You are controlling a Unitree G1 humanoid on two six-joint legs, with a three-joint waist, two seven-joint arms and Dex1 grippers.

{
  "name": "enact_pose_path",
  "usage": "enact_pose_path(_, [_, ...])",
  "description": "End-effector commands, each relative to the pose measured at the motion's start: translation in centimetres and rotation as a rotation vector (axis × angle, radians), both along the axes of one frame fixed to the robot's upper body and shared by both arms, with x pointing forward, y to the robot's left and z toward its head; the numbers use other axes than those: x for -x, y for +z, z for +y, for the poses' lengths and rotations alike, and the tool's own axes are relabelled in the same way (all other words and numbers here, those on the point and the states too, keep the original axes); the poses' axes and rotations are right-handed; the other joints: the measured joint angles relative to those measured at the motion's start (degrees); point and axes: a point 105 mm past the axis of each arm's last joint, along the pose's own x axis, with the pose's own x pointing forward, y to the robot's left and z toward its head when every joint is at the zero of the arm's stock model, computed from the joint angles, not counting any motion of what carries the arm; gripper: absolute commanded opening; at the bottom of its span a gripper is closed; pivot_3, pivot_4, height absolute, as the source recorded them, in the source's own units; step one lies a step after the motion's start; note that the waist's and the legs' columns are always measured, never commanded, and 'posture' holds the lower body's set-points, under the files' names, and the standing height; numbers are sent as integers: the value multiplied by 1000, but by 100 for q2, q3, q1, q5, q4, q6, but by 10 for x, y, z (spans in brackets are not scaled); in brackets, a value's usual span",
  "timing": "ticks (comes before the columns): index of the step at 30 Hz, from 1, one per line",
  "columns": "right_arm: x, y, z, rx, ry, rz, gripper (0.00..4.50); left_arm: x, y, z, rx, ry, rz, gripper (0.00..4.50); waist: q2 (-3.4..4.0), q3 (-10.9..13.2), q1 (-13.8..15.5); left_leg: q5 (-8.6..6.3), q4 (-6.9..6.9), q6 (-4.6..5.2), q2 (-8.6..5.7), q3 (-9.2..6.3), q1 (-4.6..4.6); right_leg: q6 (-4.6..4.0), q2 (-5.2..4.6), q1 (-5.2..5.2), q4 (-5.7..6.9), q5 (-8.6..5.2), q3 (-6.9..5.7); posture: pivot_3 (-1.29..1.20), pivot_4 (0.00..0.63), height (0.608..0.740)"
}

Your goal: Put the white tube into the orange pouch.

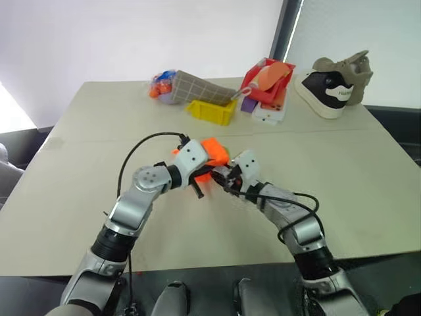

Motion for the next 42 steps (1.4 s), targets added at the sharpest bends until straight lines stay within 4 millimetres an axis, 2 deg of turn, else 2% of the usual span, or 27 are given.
enact_pose_path(1, [-15,18,0,2,-79,-49,1387,16,7,-8,5,-86,-14,0,0,0,9,0,0,0,0,-1,-1,0,0,-1,2,0,0,0,150,740])
enact_pose_path(7, [-18,18,2,-15,-114,-46,1387,19,-2,6,-19,-66,19,0,2,-1,10,0,-2,0,0,-2,-1,0,1,-1,1,0,1,0,150,740])
enact_pose_path(10, [-12,18,4,-30,-76,-37,2677,16,-6,14,-30,-33,27,0,2,-1,10,0,-2,0,0,-2,-1,-1,1,-1,2,0,1,0,150,740])
enact_pose_path(13, [4,20,2,7,0,-70,4307,10,-10,27,-38,13,35,0,2,-1,22,0,-1,0,0,-2,-1,-2,1,-1,2,-1,1,0,150,740])
enact_pose_path(14, [12,19,1,21,37,-78,4462,9,-10,31,-36,28,39,0,3,-1,18,0,-1,0,0,-2,-2,-2,1,-1,1,-1,1,0,150,740])
enact_pose_path(17, [27,17,-2,50,107,-82,4462,6,-12,37,-37,45,44,0,3,-1,11,0,-2,1,0,-1,-2,6,1,-1,-1,-6,1,0,150,740])
enact_pose_path(21, [50,11,-16,114,189,-78,4462,-2,-16,52,-38,94,54,0,1,-2,19,0,-1,1,0,-2,2,19,1,2,0,-15,0,0,150,740])
enact_pose_path(26, [53,16,-36,138,176,-75,4462,-11,-20,78,-46,159,65,0,0,-2,14,0,3,1,0,-1,2,13,-1,0,1,-12,0,0,150,740])
enact_pose_path(28, [48,14,-44,184,149,-85,4462,-13,-23,93,-47,197,76,0,-1,-2,14,0,3,1,1,-2,2,13,0,0,0,-12,0,0,150,740])
enact_pose_path(31, [42,11,-50,214,118,-91,4462,-14,-26,106,-39,224,92,0,-1,-2,13,0,1,1,1,-1,0,12,-1,-3,-2,-12,0,0,150,740])
enact_pose_path(34, [39,9,-49,216,121,-90,4462,-12,-30,112,-25,232,110,0,-1,-2,26,0,-2,1,1,-1,-2,11,-1,-4,-4,-11,0,0,150,740])
enact_pose_path(39, [40,5,-30,191,176,-90,4462,-10,-32,109,51,229,135,0,-1,-2,25,-1,-1,0,1,0,-2,11,-2,-2,-6,-10,0,0,150,740])
enact_pose_path(42, [32,3,-26,226,156,-122,4462,-9,-31,108,85,232,144,0,-1,-2,23,0,-1,0,1,-1,0,10,-2,-2,-4,-10,0,0,150,740])
